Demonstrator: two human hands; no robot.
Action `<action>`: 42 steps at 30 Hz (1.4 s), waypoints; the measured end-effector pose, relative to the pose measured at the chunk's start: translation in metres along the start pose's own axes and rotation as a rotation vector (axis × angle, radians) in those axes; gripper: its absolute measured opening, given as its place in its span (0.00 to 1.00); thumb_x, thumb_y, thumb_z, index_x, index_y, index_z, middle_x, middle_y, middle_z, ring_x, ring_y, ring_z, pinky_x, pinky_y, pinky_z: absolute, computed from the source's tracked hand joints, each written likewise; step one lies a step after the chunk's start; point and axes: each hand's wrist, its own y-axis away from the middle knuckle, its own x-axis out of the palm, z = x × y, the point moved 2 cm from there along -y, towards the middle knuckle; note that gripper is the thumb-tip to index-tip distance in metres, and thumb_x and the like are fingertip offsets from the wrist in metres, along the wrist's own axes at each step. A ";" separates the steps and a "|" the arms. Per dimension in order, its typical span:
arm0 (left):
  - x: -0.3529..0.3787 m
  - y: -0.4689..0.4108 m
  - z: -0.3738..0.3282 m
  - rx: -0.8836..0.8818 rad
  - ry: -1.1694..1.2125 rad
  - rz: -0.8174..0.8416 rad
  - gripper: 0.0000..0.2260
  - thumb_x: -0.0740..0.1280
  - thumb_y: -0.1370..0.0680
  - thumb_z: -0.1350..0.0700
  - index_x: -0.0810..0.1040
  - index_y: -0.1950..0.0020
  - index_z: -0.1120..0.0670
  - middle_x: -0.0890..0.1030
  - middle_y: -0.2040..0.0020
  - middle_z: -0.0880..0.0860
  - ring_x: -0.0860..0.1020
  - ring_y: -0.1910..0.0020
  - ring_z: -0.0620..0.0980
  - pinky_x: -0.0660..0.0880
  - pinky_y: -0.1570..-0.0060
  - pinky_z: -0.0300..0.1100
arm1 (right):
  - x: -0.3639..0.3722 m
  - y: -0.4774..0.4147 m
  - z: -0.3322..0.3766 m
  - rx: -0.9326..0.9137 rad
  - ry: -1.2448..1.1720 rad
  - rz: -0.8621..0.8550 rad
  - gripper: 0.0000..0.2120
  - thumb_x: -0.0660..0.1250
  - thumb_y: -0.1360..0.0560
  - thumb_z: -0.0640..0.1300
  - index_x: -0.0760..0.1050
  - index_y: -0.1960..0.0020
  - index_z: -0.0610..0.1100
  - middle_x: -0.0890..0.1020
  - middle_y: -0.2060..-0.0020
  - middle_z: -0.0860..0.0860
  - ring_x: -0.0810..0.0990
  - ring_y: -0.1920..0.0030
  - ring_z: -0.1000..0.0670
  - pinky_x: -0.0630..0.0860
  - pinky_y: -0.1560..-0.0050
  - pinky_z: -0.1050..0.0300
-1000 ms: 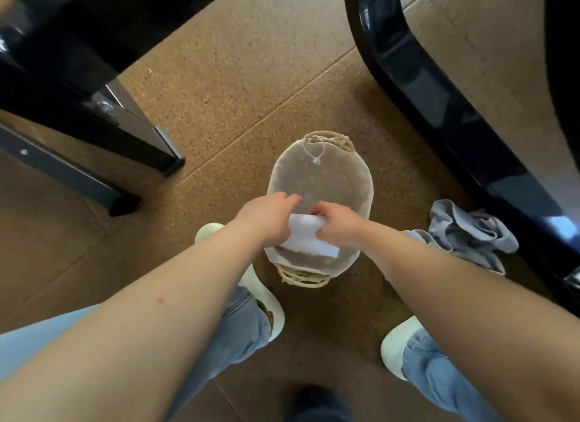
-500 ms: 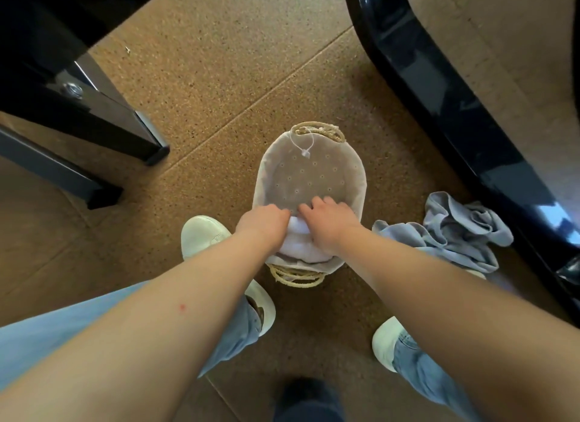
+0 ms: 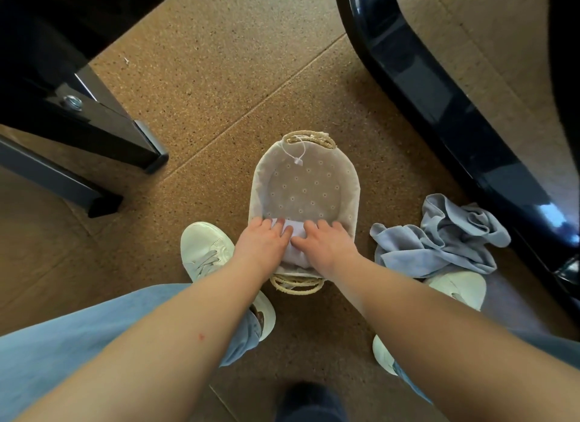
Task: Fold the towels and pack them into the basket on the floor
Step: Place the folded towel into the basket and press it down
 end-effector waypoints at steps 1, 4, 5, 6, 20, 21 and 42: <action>0.002 0.000 -0.001 -0.010 -0.013 0.031 0.32 0.60 0.16 0.46 0.50 0.17 0.53 0.55 0.17 0.58 0.59 0.20 0.59 0.57 0.23 0.53 | 0.001 -0.001 0.001 0.011 0.002 0.003 0.22 0.68 0.21 0.52 0.65 0.29 0.53 0.69 0.35 0.44 0.70 0.33 0.39 0.70 0.32 0.39; 0.008 0.000 -0.002 -0.017 -0.050 0.117 0.31 0.50 0.15 0.44 0.41 0.16 0.52 0.44 0.16 0.57 0.48 0.18 0.60 0.47 0.20 0.56 | 0.002 -0.001 0.002 0.015 0.020 -0.001 0.23 0.69 0.21 0.52 0.65 0.30 0.53 0.69 0.34 0.44 0.70 0.33 0.40 0.70 0.32 0.39; 0.007 0.001 -0.003 -0.018 -0.042 0.130 0.31 0.50 0.15 0.43 0.40 0.16 0.52 0.43 0.16 0.57 0.46 0.18 0.60 0.45 0.20 0.56 | 0.002 0.001 0.002 0.012 0.029 0.003 0.22 0.68 0.21 0.52 0.65 0.30 0.53 0.69 0.34 0.44 0.70 0.33 0.40 0.70 0.32 0.39; 0.004 0.002 -0.003 -0.020 -0.029 0.130 0.32 0.50 0.15 0.43 0.40 0.16 0.53 0.43 0.16 0.58 0.45 0.18 0.60 0.44 0.20 0.57 | 0.001 0.003 0.001 0.007 0.039 0.008 0.22 0.68 0.21 0.52 0.65 0.29 0.53 0.69 0.33 0.44 0.70 0.32 0.40 0.70 0.32 0.39; -0.059 0.039 -0.029 -0.066 0.188 -0.065 0.33 0.66 0.18 0.52 0.54 0.17 0.45 0.50 0.16 0.57 0.48 0.18 0.59 0.49 0.20 0.60 | -0.003 0.099 -0.036 0.251 -0.110 -0.380 0.28 0.68 0.21 0.48 0.63 0.23 0.52 0.69 0.26 0.46 0.67 0.26 0.41 0.63 0.24 0.38; -0.068 0.039 -0.035 -0.059 0.212 -0.096 0.30 0.65 0.18 0.52 0.56 0.18 0.45 0.52 0.16 0.56 0.50 0.18 0.59 0.50 0.20 0.59 | 0.000 0.107 -0.043 0.292 -0.141 -0.372 0.29 0.68 0.20 0.48 0.61 0.22 0.53 0.67 0.24 0.46 0.65 0.25 0.40 0.61 0.23 0.37; -0.132 -0.085 -0.194 0.177 0.421 -0.002 0.26 0.65 0.19 0.54 0.64 0.21 0.45 0.68 0.27 0.53 0.76 0.37 0.53 0.81 0.44 0.48 | 0.105 0.143 -0.175 0.554 -0.498 -0.127 0.44 0.68 0.20 0.42 0.41 0.18 0.63 0.54 0.18 0.46 0.61 0.22 0.39 0.70 0.29 0.37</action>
